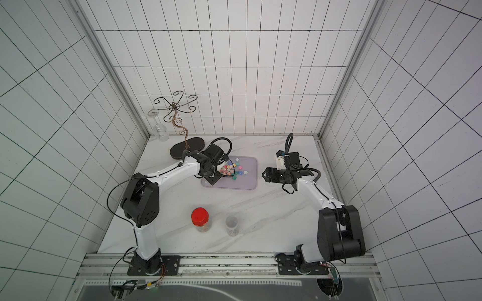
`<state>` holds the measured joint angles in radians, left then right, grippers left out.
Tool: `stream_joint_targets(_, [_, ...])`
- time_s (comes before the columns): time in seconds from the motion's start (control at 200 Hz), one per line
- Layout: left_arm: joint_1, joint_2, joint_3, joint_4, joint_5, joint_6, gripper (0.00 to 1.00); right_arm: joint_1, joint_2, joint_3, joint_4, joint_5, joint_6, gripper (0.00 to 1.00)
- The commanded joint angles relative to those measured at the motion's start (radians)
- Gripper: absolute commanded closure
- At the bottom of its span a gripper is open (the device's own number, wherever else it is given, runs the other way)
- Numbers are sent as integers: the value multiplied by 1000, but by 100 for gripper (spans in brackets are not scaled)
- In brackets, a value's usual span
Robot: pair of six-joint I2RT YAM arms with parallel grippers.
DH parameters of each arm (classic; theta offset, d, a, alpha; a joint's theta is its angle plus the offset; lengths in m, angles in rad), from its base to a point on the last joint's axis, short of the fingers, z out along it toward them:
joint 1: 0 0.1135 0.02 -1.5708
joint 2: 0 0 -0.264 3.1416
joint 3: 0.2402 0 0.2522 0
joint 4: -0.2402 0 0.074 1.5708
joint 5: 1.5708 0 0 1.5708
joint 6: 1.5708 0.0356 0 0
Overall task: Pour the candies out of the jar
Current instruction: 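Pour the candies out of the jar onto the tray.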
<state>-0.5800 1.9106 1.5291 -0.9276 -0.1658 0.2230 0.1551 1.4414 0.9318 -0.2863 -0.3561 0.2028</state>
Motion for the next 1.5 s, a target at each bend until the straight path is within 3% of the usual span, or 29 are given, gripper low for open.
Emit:
stream_joint_targets(0.0, [-7, -52, 28, -19, -35, -18, 61, -8, -18, -21, -16, -14, 10, 20])
stream_joint_targets(0.345, [-59, -38, 48, -124, -210, -14, 61, -8, -16, -16, -16, -20, 7, 20])
stream_joint_targets(1.04, [-116, 39, 118, -226, -336, -39, 62, -11, -21, -3, -68, -18, -39, 20])
stream_joint_targets(1.31, [-115, -83, 44, -128, -277, -52, 61, -11, -26, -6, -59, -65, -48, 21])
stream_joint_targets(1.495, [-80, -283, -86, 38, -95, -3, 61, -11, -46, -16, -25, -176, -56, 24])
